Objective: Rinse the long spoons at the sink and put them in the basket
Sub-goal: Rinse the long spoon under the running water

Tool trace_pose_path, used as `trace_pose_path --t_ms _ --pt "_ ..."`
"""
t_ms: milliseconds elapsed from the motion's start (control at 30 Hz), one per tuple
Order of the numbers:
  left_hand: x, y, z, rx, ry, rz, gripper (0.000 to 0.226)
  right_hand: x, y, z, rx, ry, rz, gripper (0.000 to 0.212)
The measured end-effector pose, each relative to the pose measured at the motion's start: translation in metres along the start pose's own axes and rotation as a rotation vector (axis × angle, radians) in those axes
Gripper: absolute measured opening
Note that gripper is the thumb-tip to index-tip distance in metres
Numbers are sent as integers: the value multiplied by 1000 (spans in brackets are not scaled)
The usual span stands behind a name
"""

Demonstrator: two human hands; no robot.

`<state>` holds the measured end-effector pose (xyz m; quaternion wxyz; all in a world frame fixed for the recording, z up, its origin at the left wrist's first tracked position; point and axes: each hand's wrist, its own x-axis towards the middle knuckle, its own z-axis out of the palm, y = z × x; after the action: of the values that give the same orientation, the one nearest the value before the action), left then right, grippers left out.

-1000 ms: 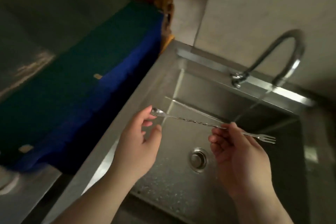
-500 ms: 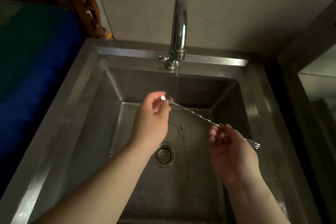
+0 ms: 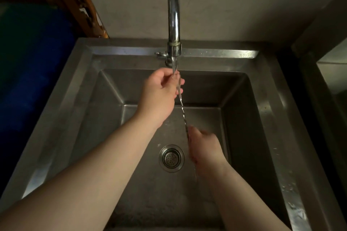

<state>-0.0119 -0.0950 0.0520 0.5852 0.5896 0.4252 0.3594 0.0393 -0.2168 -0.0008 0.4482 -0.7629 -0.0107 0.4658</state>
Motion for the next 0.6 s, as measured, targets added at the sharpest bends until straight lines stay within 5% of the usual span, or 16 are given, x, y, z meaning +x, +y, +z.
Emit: trace_pose_path --t_ms 133,367,600 --pt "1 1 -5 77 -61 34 20 -9 -32 21 -242 69 -590 21" --pt "-4 -2 -17 156 -7 47 20 -5 -65 42 111 -164 -477 30" --pt "-6 -9 -22 -67 -83 -96 20 1 -57 50 49 -65 -558 48"
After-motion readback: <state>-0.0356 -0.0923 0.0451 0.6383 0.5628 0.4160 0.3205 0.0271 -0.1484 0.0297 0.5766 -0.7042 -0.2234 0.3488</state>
